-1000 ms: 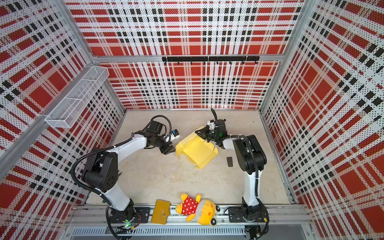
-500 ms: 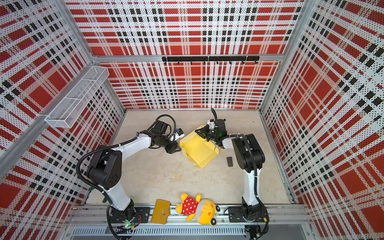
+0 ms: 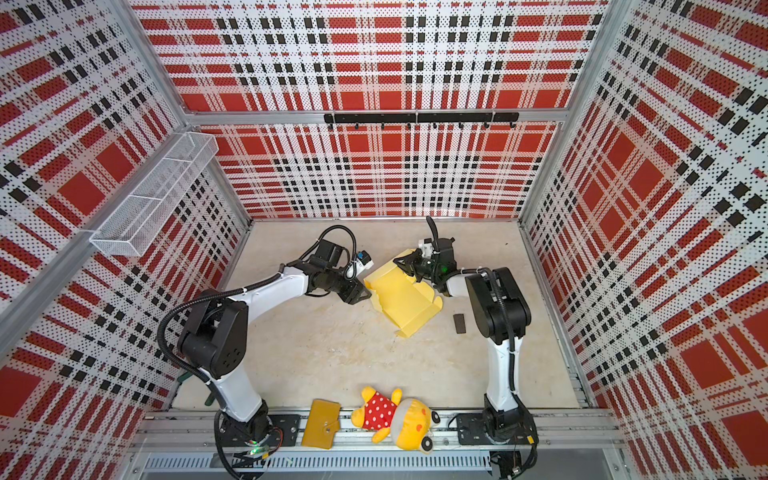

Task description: Fold the paper box

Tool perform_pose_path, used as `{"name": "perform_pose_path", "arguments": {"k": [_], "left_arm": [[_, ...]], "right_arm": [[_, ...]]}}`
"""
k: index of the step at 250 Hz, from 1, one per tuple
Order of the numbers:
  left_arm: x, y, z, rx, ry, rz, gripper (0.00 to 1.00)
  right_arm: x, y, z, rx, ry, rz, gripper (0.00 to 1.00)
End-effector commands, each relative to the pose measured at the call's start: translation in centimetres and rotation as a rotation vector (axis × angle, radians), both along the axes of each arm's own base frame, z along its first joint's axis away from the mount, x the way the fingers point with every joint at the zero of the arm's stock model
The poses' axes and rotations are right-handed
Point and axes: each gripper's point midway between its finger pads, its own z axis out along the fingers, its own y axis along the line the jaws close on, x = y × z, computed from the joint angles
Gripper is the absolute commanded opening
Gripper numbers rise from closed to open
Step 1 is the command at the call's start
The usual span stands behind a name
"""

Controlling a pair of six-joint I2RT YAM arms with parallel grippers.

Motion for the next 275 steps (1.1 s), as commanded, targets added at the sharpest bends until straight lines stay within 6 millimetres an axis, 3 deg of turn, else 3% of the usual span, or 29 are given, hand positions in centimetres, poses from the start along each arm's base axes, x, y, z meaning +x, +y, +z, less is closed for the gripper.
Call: {"name": "perform_pose_path", "arguments": {"k": [1,99,153,200,275], "left_arm": [[1.2,-0.9,0.2,-0.076,0.000,0.072,0.61],[1.9,-3.7,0.1,-0.264,0.002,0.089,0.61],[1.5,-5.1,-1.5,-0.314,0.020,0.140,0.60],[2.3,-6.1,-0.9,-0.435,-0.008,0.188,0.60],[3.4,-5.7,-0.9,-0.526,-0.003,0.301,0.59]], "right_arm": [[0.2,-0.7,-1.7,-0.009,0.026,-0.013,0.00],[0.0,-1.7,-1.2,0.011,0.021,-0.008,0.00],[-0.1,-2.3,-1.5,0.009,0.029,-0.021,0.00],[-0.3,-3.5,-1.5,0.002,0.037,-0.042,0.00],[-0.4,-3.8,-1.4,-0.017,0.041,-0.048,0.00]]}}
